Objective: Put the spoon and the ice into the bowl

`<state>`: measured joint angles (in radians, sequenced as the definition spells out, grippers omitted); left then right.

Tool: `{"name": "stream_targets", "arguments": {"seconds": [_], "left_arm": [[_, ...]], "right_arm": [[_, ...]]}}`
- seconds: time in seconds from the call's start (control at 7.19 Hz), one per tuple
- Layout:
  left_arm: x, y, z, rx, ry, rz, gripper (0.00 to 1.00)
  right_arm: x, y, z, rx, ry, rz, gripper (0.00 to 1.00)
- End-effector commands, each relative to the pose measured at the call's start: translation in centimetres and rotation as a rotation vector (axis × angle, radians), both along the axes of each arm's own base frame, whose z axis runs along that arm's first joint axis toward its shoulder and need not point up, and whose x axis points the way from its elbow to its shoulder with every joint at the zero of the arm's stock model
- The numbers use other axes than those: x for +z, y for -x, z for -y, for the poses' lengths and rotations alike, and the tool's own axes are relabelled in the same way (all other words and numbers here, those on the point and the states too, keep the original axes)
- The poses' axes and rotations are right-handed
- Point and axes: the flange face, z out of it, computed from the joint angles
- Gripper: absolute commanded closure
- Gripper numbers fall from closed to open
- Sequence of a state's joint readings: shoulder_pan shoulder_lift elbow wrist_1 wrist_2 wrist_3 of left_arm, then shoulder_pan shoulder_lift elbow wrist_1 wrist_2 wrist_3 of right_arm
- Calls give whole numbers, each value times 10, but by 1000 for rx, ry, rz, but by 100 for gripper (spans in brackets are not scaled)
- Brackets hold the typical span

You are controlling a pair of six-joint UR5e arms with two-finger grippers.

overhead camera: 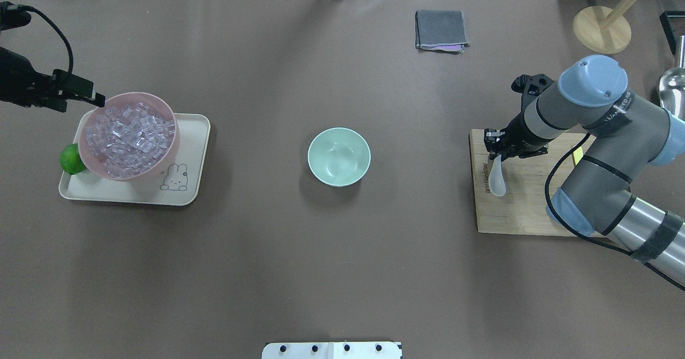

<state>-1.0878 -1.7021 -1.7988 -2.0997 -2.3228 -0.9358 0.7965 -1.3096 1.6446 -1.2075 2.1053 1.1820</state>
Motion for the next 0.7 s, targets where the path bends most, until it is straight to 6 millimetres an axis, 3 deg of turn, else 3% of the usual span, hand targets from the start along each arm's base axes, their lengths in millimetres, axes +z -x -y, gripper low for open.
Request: {"name": "stream_targets", "arguments": {"seconds": [0.0,0.14,0.42,0.56], "left_arm": [[-1,-40,-7,-29,25,41,3],[3,-58,-9,-44,32,94,4],[2,-63,-6,-23,20,123,8],[4,-63,-7,-6,-19,139,9]], "right_arm": [[-27,-2,-6,-14,-19,47,100],[-48,4,2,5,-16,65,100],[-96,19,10,70,25,126,100],[-130,35,12,107,59,166,100]]}}
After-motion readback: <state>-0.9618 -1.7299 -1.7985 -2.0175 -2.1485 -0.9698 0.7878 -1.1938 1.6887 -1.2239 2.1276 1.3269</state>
